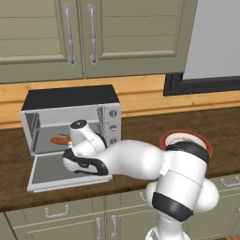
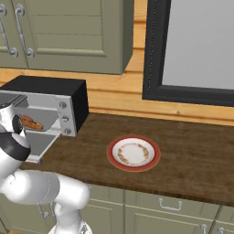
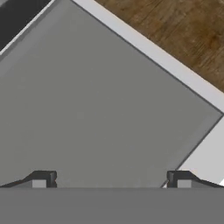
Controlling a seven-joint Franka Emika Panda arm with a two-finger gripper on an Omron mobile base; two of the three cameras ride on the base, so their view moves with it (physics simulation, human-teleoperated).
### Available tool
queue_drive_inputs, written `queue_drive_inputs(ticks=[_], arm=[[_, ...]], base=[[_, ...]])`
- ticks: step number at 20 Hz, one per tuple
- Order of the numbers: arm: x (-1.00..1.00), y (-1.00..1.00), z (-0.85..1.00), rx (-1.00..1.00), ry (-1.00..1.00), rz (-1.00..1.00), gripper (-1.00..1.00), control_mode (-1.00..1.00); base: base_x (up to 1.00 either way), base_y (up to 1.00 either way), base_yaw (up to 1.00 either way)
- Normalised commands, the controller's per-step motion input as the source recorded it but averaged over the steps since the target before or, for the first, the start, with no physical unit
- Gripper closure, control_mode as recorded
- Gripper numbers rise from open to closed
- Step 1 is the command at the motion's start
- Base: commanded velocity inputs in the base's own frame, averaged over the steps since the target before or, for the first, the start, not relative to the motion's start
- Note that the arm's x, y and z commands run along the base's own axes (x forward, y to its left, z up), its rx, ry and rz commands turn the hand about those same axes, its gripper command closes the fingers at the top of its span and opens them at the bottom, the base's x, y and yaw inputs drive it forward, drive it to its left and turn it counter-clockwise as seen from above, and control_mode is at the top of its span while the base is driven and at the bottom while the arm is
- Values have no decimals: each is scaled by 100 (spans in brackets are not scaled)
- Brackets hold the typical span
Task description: Pick up the kebab skewer and baguette bread, and place them inside the toaster oven. Close the toaster oven door and start by setting the timer.
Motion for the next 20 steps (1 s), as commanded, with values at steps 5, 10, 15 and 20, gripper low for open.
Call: queue_drive_inputs(ticks=[5,10,15,20], arm=[[30,-6,-5,3,0,-24,-100,-100],[37,0,0,1,0,-22,-100,-100],[50,0,0,0,0,-19,-100,-100],[51,0,0,0,0,-16,-100,-100]], base=[[0,0,0],[0,0,0],[0,0,0],[0,0,0]])
